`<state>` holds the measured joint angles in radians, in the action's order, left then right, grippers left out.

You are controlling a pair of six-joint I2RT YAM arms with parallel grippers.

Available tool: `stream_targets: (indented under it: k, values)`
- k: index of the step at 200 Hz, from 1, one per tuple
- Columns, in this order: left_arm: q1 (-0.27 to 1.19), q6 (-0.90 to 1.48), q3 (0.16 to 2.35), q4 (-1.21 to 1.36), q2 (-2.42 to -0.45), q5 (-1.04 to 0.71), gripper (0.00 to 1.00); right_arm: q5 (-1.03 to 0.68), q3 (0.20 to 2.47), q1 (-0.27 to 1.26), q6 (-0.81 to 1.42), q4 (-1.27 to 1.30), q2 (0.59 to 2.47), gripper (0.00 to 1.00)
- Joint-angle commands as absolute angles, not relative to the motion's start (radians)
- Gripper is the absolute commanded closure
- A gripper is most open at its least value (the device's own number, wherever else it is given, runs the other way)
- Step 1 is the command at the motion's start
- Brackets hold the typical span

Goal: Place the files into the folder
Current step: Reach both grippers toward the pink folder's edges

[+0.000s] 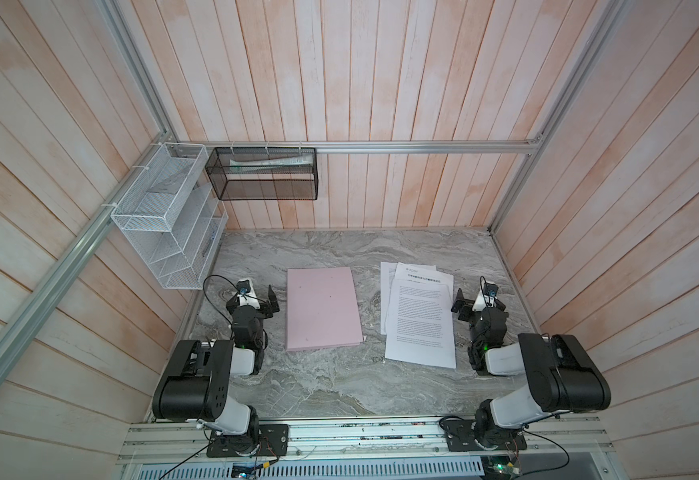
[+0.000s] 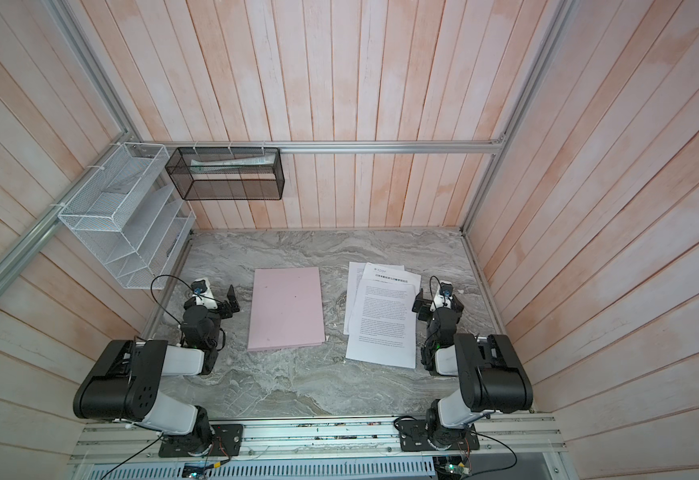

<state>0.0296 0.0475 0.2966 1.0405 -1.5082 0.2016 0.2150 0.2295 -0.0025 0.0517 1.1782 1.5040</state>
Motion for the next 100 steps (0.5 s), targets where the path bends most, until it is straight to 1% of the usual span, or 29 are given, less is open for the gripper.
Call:
stream_targets:
  k: [1,9,18,35,49,63,70,83,100]
  values:
    - [0.078,0.029,0.436,0.720,-1.420,0.279,0.00,0.290,0.345,0.003,0.063,0.932,1.380,0.02]
    - [0.089,0.050,0.483,0.621,-1.409,0.284,0.00,0.313,0.396,0.013,0.079,0.834,1.349,0.02]
    - [0.104,0.054,0.500,0.586,-1.402,0.283,0.00,0.335,0.448,0.018,0.156,0.745,1.326,0.02]
    - [0.134,0.070,0.493,0.581,-1.368,0.311,0.00,0.267,0.519,0.033,0.226,0.619,1.291,0.02]
    - [0.137,0.157,0.545,0.431,-1.317,0.317,0.00,0.236,0.533,0.064,0.278,0.596,1.267,0.02]
    - [0.136,0.202,0.625,0.248,-1.278,0.232,0.00,0.155,0.559,0.100,0.321,0.548,1.245,0.02]
    - [0.136,0.230,0.647,0.190,-1.261,0.166,0.00,0.081,0.590,0.122,0.338,0.499,1.243,0.02]
    - [0.139,0.301,0.650,0.154,-1.234,0.061,0.00,-0.012,0.651,0.161,0.367,0.408,1.253,0.05]
    - [0.139,0.389,0.642,0.132,-1.225,-0.039,0.00,-0.141,0.735,0.226,0.414,0.308,1.295,0.12]
